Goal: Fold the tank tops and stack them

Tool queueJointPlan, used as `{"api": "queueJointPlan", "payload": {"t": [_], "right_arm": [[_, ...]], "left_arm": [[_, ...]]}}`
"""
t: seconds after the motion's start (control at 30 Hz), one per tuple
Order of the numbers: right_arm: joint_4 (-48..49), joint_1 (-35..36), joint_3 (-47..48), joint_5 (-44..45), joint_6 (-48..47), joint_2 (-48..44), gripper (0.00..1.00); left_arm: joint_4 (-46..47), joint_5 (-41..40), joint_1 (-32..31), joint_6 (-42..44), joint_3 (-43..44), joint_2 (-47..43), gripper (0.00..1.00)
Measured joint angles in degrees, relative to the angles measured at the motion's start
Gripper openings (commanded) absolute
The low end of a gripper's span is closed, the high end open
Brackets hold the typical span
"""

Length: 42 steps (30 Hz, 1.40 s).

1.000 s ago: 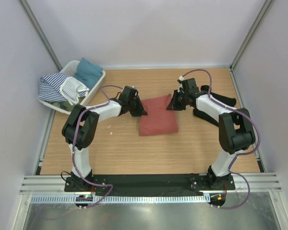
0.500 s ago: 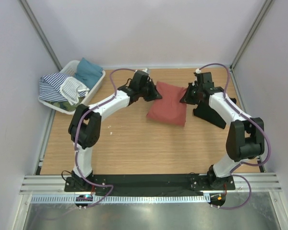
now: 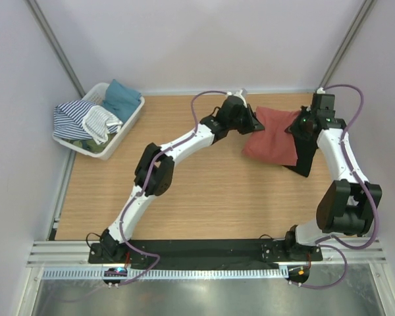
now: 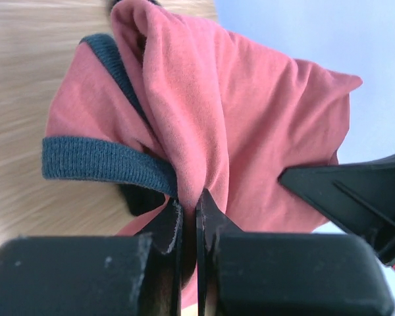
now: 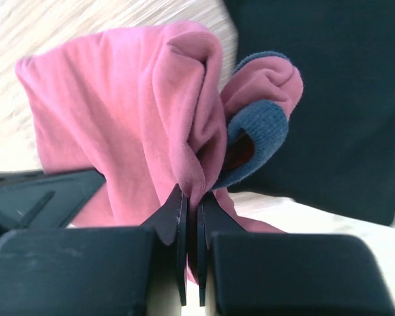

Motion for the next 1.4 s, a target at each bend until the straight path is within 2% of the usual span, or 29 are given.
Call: {"api": "queueJointPlan", "payload": {"t": [0.4, 0.67, 1.03, 1.3, 1.33, 1.4], "right_arm": [[-2.3, -9.6, -0.9, 2.4, 0.4, -3.6, 0.01], [-1.5, -11.9, -3.3, 2.8, 1.5, -3.4, 0.01], [1.1, -13.3, -5.0, 3.3, 3.3, -2.0, 0.01], [4.2, -14.2, -5.1, 3.3, 4.8, 3.3, 0.01], [4.6, -14.4, -5.1, 3.3, 5.0, 4.2, 0.01], [5.6, -14.6, -5.1, 3.5, 5.5, 5.4, 0.01]], "left_arm": [[8.3, -0.1, -4.5, -7.2, 12.5, 10.1, 0.00], [12.5, -1.1, -5.5, -12.1, 13.5, 15.4, 0.00], [13.7, -4.6, -6.7, -10.6, 14.6, 15.8, 0.00], [16.6, -6.9, -6.7, -9.8, 15.9, 18.7, 0.00], [16.9, -7.5, -6.7, -9.5, 15.9, 19.1, 0.01], [17.8, -8.4, -6.7, -9.1, 16.5, 20.1, 0.10]]}}
